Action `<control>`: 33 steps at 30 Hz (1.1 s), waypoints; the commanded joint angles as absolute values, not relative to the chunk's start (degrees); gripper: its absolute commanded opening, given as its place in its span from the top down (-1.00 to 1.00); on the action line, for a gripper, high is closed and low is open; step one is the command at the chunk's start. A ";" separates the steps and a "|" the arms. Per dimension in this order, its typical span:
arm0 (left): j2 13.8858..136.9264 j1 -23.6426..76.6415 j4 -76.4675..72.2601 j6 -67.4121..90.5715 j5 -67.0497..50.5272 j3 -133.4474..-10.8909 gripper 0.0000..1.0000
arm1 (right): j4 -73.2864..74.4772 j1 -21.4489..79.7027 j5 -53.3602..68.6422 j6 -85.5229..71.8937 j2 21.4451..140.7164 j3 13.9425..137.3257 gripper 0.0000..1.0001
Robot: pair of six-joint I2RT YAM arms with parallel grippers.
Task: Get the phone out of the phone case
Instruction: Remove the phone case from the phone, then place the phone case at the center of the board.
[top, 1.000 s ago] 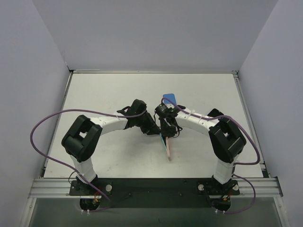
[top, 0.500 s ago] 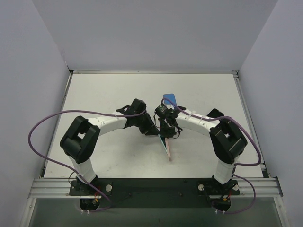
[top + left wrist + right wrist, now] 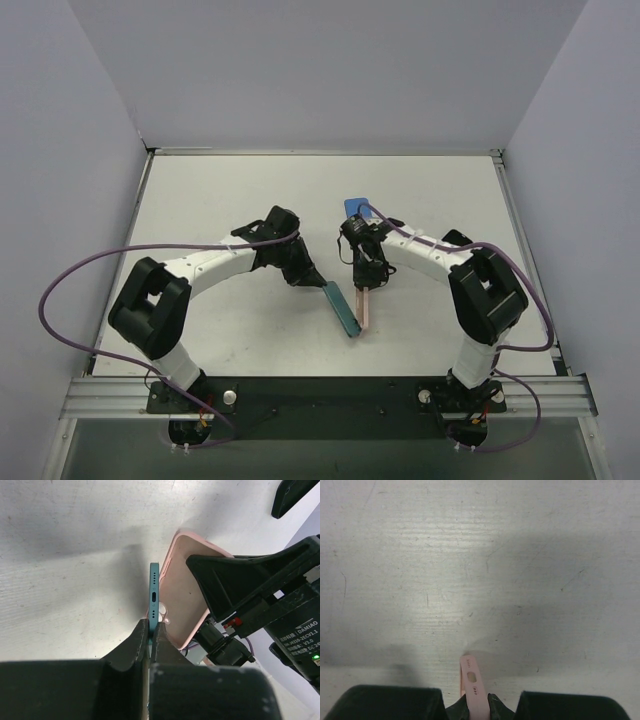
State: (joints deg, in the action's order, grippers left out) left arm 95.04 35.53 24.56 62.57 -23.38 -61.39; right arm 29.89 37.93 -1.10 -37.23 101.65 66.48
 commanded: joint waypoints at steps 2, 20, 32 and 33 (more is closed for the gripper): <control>92.64 34.45 23.73 62.23 -25.40 -60.56 1.00 | 33.05 36.12 -3.69 -36.39 98.88 67.85 1.00; 94.74 22.07 16.00 53.62 -34.27 -56.86 1.00 | 11.88 11.98 16.31 -37.00 88.85 54.32 1.00; 99.14 13.80 18.80 42.38 -33.40 -61.26 1.00 | 12.98 6.77 11.80 -37.97 95.02 59.94 -0.05; 99.05 13.45 19.42 41.67 -32.88 -61.35 1.00 | 14.14 6.77 9.86 -37.62 94.14 60.46 -0.17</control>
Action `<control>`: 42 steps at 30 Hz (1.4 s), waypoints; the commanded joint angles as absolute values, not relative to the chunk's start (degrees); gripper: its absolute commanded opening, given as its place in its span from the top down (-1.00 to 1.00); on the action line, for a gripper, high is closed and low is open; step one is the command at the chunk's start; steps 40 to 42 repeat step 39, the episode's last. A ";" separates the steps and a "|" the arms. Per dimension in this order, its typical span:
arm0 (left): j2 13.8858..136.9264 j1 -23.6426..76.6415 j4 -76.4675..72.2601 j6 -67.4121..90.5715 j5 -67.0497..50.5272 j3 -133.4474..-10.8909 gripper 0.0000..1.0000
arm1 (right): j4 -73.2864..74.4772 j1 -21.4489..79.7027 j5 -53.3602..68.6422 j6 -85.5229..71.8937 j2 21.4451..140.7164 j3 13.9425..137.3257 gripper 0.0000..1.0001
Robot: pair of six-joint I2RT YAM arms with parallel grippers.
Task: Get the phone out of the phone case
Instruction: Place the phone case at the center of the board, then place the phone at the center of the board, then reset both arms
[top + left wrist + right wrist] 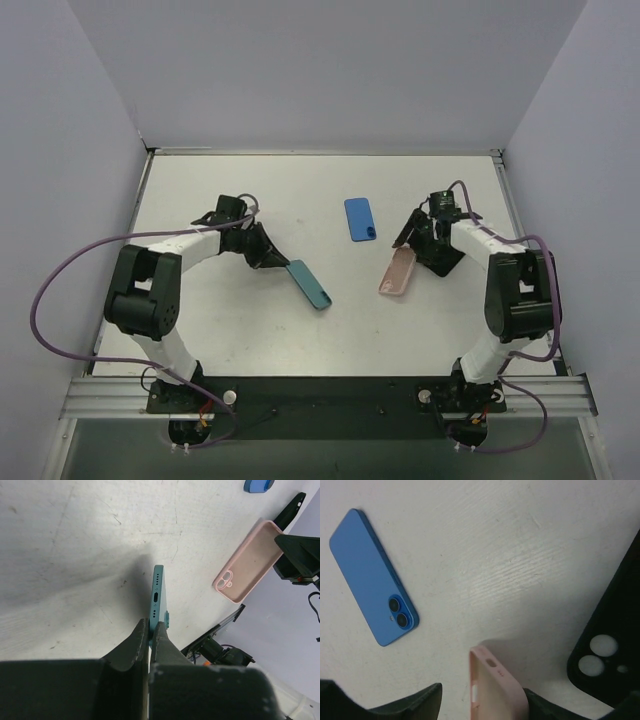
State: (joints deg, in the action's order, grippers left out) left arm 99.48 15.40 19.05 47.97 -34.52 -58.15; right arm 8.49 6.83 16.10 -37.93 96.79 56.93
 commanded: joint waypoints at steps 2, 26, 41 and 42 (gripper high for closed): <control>99.23 12.13 21.43 39.56 -31.12 -62.13 1.00 | 17.99 6.68 3.97 -37.18 93.08 61.26 -0.65; 83.25 7.82 32.26 31.73 -26.28 -61.10 -0.77 | 33.22 9.14 -8.00 -35.95 66.01 53.62 -0.71; 56.44 7.65 34.45 29.44 -17.68 -52.48 -0.78 | 36.04 11.86 -10.46 -37.53 58.71 49.22 -0.70; 56.44 7.65 34.45 29.44 -17.68 -52.48 -0.78 | 36.04 11.86 -10.46 -37.53 58.71 49.22 -0.70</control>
